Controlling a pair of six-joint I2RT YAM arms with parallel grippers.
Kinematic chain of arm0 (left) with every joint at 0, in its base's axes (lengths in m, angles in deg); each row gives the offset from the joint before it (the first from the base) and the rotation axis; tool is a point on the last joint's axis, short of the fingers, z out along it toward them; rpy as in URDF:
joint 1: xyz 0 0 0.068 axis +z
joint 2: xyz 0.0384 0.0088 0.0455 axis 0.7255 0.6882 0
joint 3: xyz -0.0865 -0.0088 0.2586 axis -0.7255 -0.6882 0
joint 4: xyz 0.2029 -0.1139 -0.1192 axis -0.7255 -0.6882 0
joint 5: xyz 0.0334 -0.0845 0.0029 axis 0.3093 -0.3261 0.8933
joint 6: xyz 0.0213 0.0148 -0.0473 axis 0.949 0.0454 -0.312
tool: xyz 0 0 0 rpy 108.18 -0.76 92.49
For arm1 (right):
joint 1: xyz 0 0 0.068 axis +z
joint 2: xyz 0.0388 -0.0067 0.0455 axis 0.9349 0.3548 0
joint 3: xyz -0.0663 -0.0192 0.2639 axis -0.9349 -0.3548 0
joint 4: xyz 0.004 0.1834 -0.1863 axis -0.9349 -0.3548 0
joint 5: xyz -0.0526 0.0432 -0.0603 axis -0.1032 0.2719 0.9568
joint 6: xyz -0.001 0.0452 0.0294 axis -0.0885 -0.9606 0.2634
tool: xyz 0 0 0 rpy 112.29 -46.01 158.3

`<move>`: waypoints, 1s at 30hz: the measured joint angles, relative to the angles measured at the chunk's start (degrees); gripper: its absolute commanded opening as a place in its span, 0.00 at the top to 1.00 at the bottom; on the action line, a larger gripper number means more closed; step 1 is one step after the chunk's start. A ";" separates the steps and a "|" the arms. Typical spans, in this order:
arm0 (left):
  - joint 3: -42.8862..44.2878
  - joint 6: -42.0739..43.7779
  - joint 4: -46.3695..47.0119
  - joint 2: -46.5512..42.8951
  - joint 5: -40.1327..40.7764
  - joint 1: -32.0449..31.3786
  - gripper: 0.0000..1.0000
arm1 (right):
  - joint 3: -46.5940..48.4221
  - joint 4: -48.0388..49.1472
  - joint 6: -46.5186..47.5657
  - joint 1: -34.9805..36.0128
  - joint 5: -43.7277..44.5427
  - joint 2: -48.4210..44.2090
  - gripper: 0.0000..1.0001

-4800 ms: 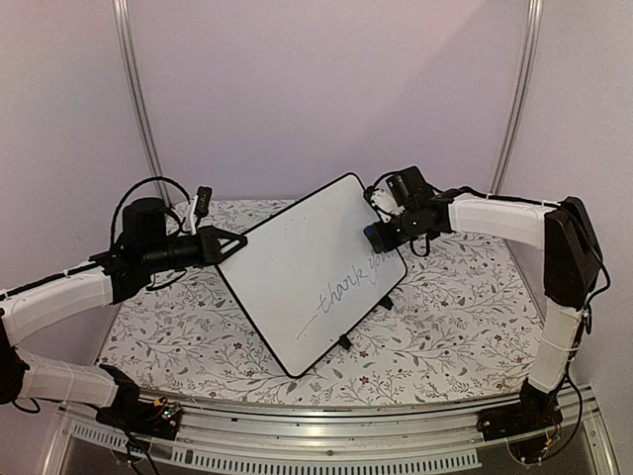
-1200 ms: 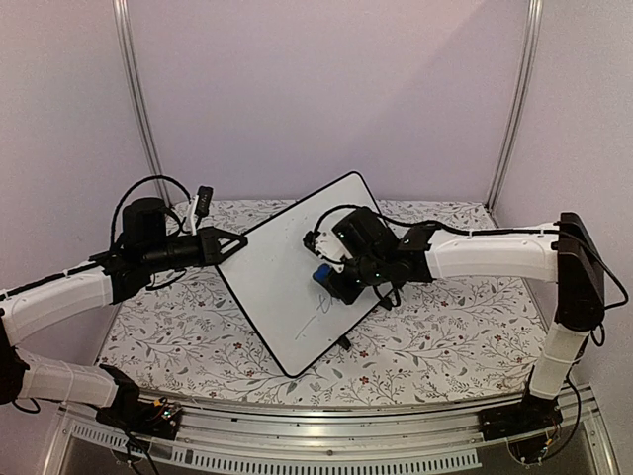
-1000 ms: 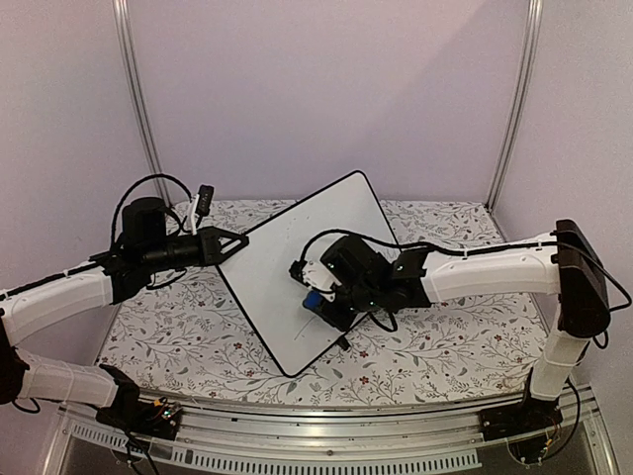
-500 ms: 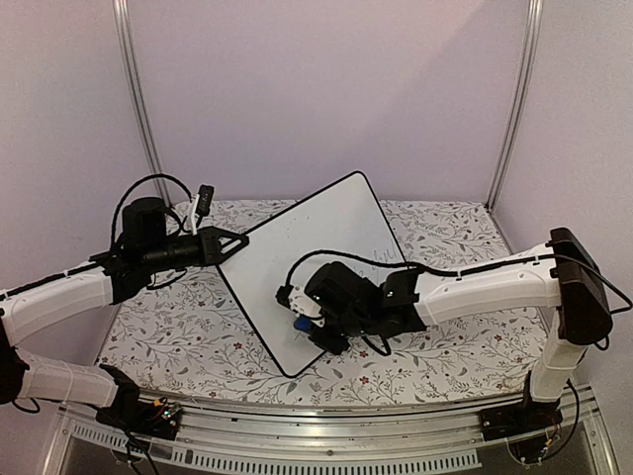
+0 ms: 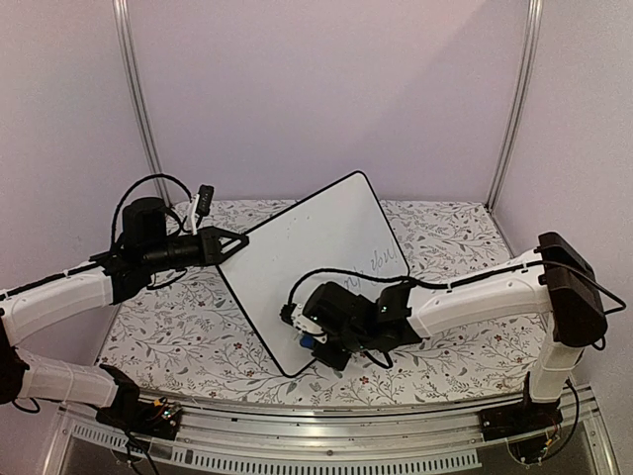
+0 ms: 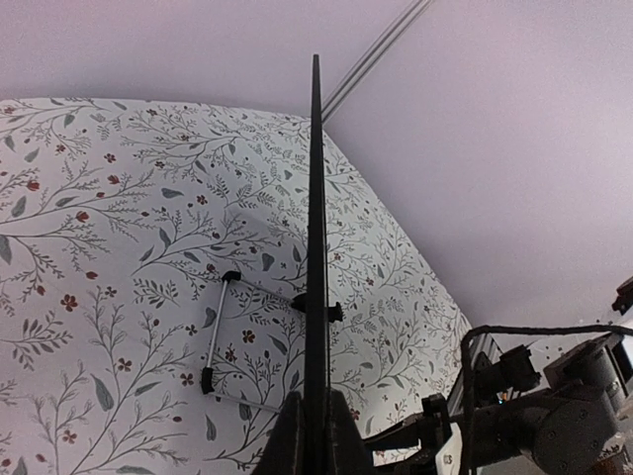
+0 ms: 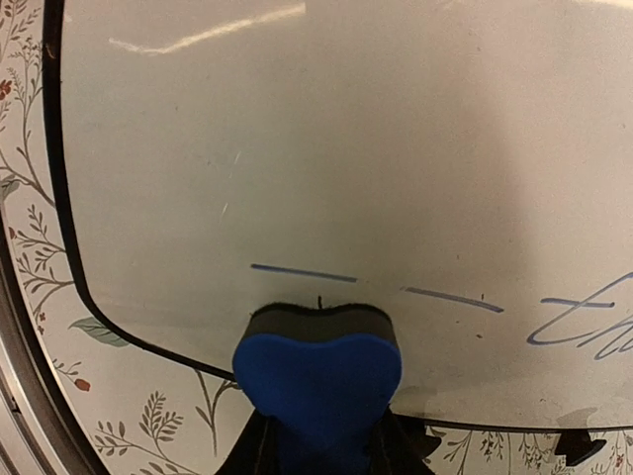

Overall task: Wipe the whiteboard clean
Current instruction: Erase the whiteboard on the whiteboard stand.

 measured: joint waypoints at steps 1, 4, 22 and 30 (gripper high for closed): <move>0.00 -0.02 0.00 0.00 0.00 0.00 1.00 | -0.07 -0.13 -0.20 0.09 0.00 0.00 1.00; 0.00 -0.02 0.02 0.02 0.00 0.00 1.00 | -0.07 -0.17 -0.63 0.33 0.00 0.04 1.00; 0.00 0.02 0.20 0.07 0.42 0.00 1.00 | 8.76 -2.27 0.48 1.60 1.31 4.15 1.00; 0.00 0.00 0.24 0.07 0.39 0.00 1.00 | 1.20 -0.11 -1.38 1.81 1.49 2.75 1.00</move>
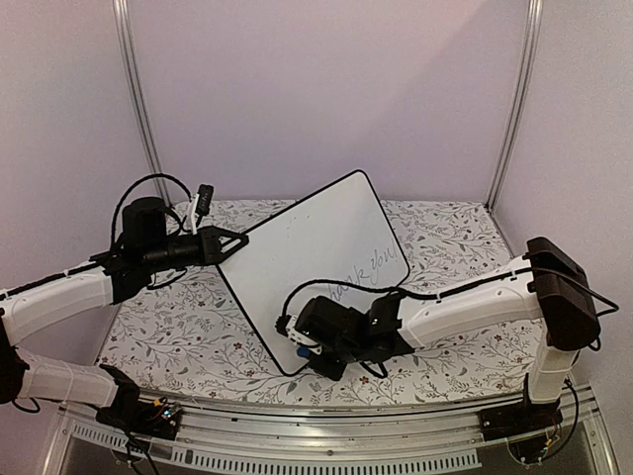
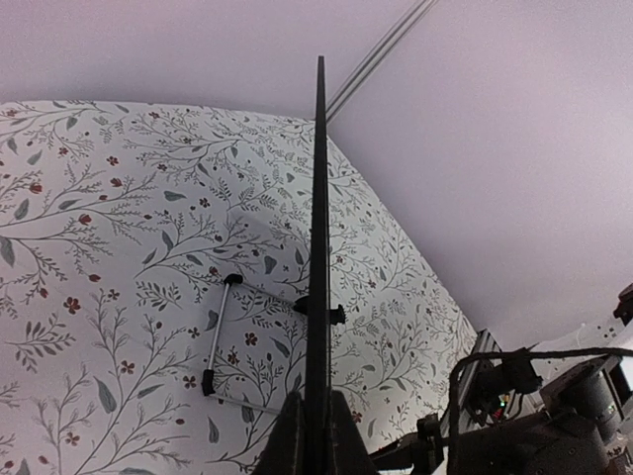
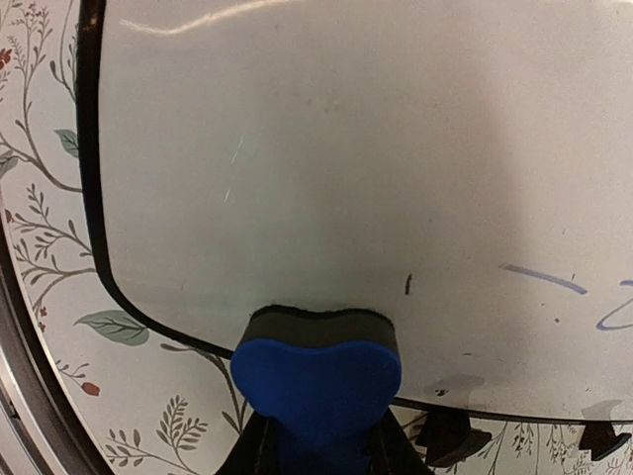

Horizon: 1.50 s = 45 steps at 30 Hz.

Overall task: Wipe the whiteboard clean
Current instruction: Erase the whiteboard on the whiteboard stand.

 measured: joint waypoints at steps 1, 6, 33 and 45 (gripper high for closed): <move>0.00 0.00 0.04 0.00 -0.02 0.00 1.00 | -0.90 -0.09 -0.52 0.02 0.00 -0.11 1.00; 0.00 -0.02 0.20 0.00 -0.15 0.00 1.00 | -2.10 -0.11 -1.81 0.07 0.00 -0.17 1.00; 0.00 0.02 -0.17 0.00 0.39 -0.20 1.00 | 6.51 1.20 1.73 -0.07 -1.14 1.22 1.00; 0.00 0.00 0.24 0.00 -0.04 -0.20 1.00 | -0.94 0.63 0.61 0.31 -5.16 0.48 1.00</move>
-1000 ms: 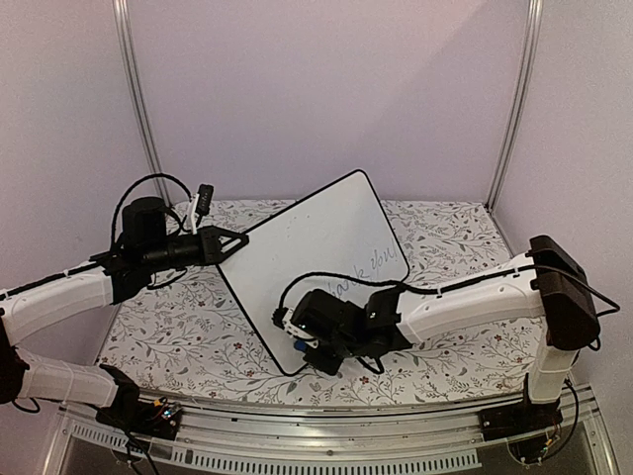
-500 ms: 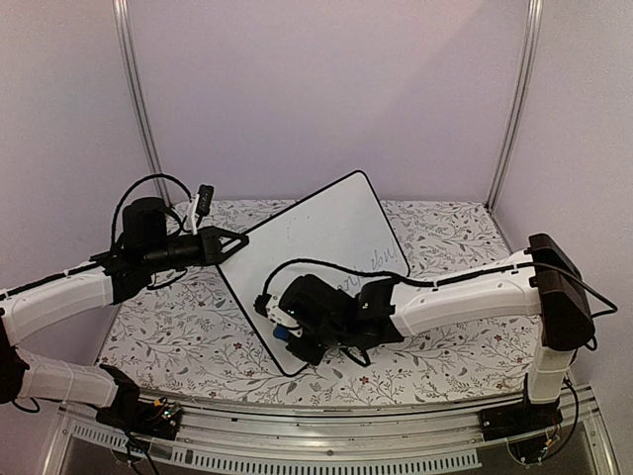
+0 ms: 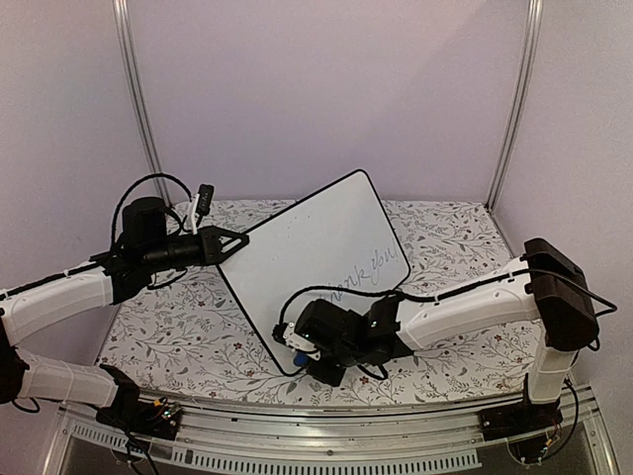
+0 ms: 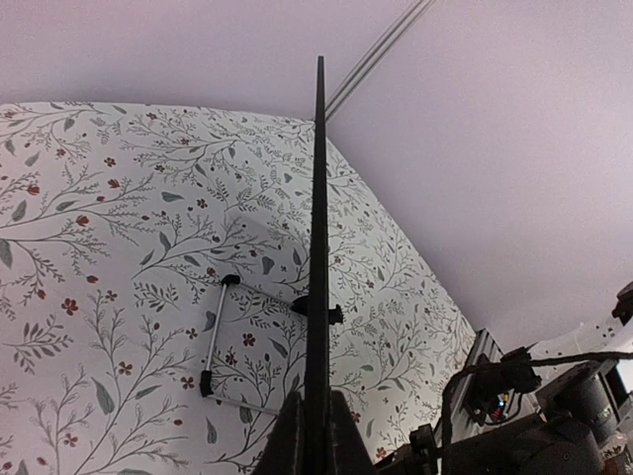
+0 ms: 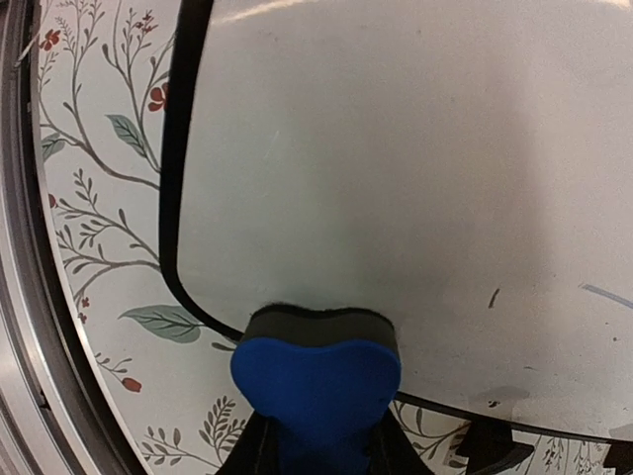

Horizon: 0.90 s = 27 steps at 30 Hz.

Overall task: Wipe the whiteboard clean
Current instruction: Erase the whiteboard on the whiteboard stand.

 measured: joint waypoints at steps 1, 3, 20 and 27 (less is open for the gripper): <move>0.00 0.00 0.00 0.00 0.00 0.00 1.00 | 0.00 -0.04 0.00 0.00 0.00 -0.09 1.00; 0.00 -0.02 0.00 0.00 0.02 0.00 1.00 | 0.11 -0.24 0.02 0.00 -0.02 -0.15 1.00; 0.00 0.00 -0.07 0.00 0.07 -0.02 1.00 | 8.70 -1.53 2.19 -0.68 5.25 0.35 1.00; 0.00 0.00 -0.11 0.00 0.37 0.00 1.00 | 3.45 1.53 1.07 -1.57 4.35 -0.55 1.00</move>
